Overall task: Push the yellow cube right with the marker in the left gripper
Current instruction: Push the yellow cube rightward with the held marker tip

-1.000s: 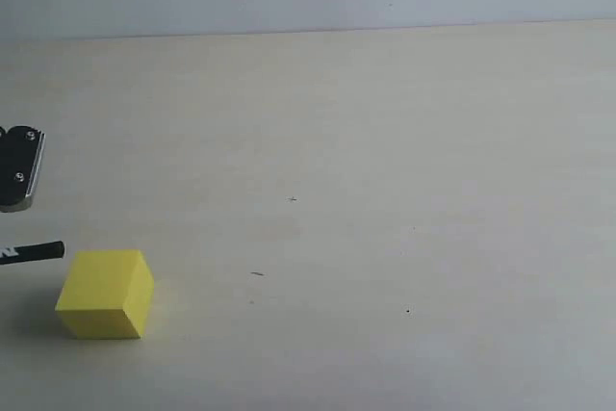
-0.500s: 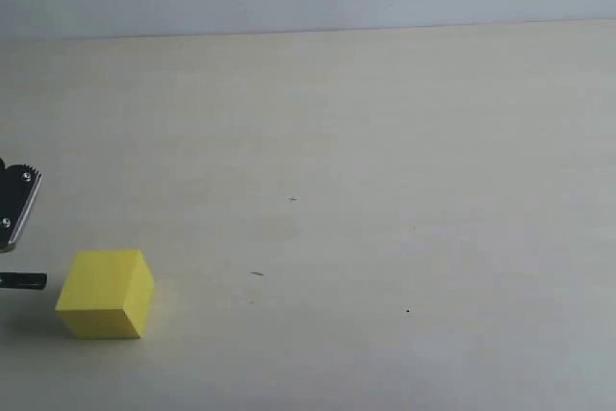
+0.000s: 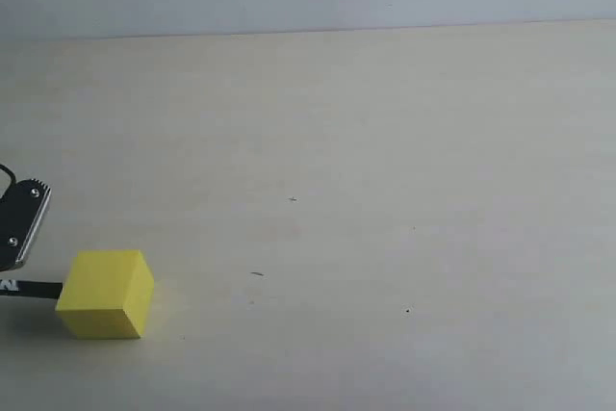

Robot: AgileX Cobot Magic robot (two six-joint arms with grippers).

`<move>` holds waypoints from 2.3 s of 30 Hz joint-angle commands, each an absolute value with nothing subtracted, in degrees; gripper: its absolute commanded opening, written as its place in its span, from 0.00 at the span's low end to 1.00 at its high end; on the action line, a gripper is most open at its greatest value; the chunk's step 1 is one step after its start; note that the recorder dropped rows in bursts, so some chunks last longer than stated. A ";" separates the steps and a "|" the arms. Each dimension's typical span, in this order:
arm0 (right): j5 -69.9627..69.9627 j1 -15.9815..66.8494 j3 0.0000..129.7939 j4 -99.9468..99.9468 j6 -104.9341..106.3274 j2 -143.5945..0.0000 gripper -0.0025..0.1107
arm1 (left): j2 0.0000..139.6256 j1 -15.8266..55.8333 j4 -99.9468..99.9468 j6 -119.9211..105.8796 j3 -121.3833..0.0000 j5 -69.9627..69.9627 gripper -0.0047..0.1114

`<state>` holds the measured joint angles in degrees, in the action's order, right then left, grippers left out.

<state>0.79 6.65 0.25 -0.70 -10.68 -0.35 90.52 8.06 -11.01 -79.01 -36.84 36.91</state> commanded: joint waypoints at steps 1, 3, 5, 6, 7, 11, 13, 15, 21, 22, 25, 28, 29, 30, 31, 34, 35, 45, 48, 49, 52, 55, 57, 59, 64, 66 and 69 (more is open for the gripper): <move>0.69 6.34 0.00 -0.79 -10.67 0.00 0.02 | 90.49 8.04 -8.57 -81.81 -36.66 37.02 0.04; 0.69 6.34 0.00 -0.79 -10.67 0.00 0.02 | 90.49 8.14 -7.79 -82.17 -36.66 37.26 0.04; 0.69 6.34 0.00 -0.79 -10.67 0.00 0.02 | 90.49 9.29 -7.48 -82.26 -36.66 37.26 0.04; 0.69 6.34 0.00 -0.79 -10.67 0.00 0.02 | 90.49 10.70 -7.33 -82.26 -36.66 37.14 0.04; 0.69 6.34 0.00 -0.79 -10.67 0.00 0.02 | 90.49 11.86 -7.33 -82.26 -36.66 37.14 0.04; 0.69 6.34 0.00 -0.79 -10.67 0.00 0.02 | 90.49 16.54 -6.24 -80.01 -36.66 35.75 0.04; 0.69 6.34 0.00 -0.79 -10.67 0.00 0.02 | 90.49 16.44 -6.37 -78.81 -36.66 36.36 0.04; 0.69 6.34 0.00 -0.79 -10.67 0.00 0.02 | 90.49 15.38 -7.10 -78.17 -36.66 38.19 0.04; 0.69 6.34 0.00 -0.79 -10.67 0.00 0.02 | 90.37 13.27 -11.76 -75.85 -36.66 41.22 0.04; 0.69 6.34 0.00 -0.79 -10.67 0.00 0.02 | 90.37 13.27 -11.76 -75.75 -36.66 41.12 0.04; 0.69 6.34 0.00 -0.79 -10.67 0.00 0.02 | 90.37 13.27 -10.92 -75.75 -36.66 39.95 0.04; 0.69 6.34 0.00 -0.79 -10.67 0.00 0.02 | 90.37 13.92 -8.54 -76.19 -36.81 40.21 0.04; 0.69 6.34 0.00 -0.79 -10.67 0.00 0.02 | 90.37 14.59 -8.04 -76.19 -37.23 40.62 0.04; 0.69 6.34 0.00 -0.79 -10.67 0.00 0.02 | 90.37 15.77 -6.84 -76.19 -37.92 41.54 0.04; 0.69 6.34 0.00 -0.79 -10.67 0.00 0.02 | 90.37 17.10 -5.36 -76.19 -38.73 42.36 0.04; 0.69 6.34 0.00 -0.79 -10.67 0.00 0.02 | 90.47 21.31 -2.66 -76.19 -40.61 44.34 0.04; 0.69 6.34 0.00 -0.79 -10.67 0.00 0.02 | 90.57 22.64 -2.56 -76.07 -40.94 45.14 0.04; 0.82 6.34 0.00 -0.79 -10.67 0.00 0.02 | 90.57 21.67 -4.15 -68.41 -40.93 47.99 0.04; 0.82 6.34 0.00 -0.79 -10.67 0.00 0.02 | 90.57 21.67 -4.15 -66.57 -40.25 48.04 0.04; 0.82 6.34 0.00 -0.79 -10.67 0.00 0.02 | 90.57 21.67 -4.15 -66.43 -39.90 48.04 0.04; 0.82 6.34 0.00 -0.79 -10.67 0.00 0.02 | 90.57 21.67 -3.47 -66.41 -39.33 48.04 0.04; 0.82 6.34 0.00 -0.79 -10.67 0.00 0.02 | 90.57 21.67 -0.46 -67.35 -39.33 46.70 0.04; 0.82 6.34 0.00 -0.79 -10.67 0.00 0.02 | 90.57 22.11 1.08 -67.45 -39.33 45.07 0.04; 0.82 6.34 0.00 -0.79 -10.67 0.00 0.02 | 90.57 23.02 2.39 -67.45 -39.33 43.74 0.04; 0.82 6.34 0.00 -0.79 -10.67 0.00 0.02 | 90.81 25.96 4.16 -69.09 -39.33 42.70 0.04; 0.82 6.34 0.00 -0.79 -10.67 0.00 0.02 | 90.81 25.94 2.68 -69.09 -39.33 43.21 0.04; 0.82 6.34 0.00 -0.79 -10.67 0.00 0.02 | 90.81 24.04 -2.94 -65.56 -39.33 43.91 0.04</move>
<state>0.79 6.65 0.25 -0.70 -10.68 -0.35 90.72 25.37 1.25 -68.09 -39.57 43.32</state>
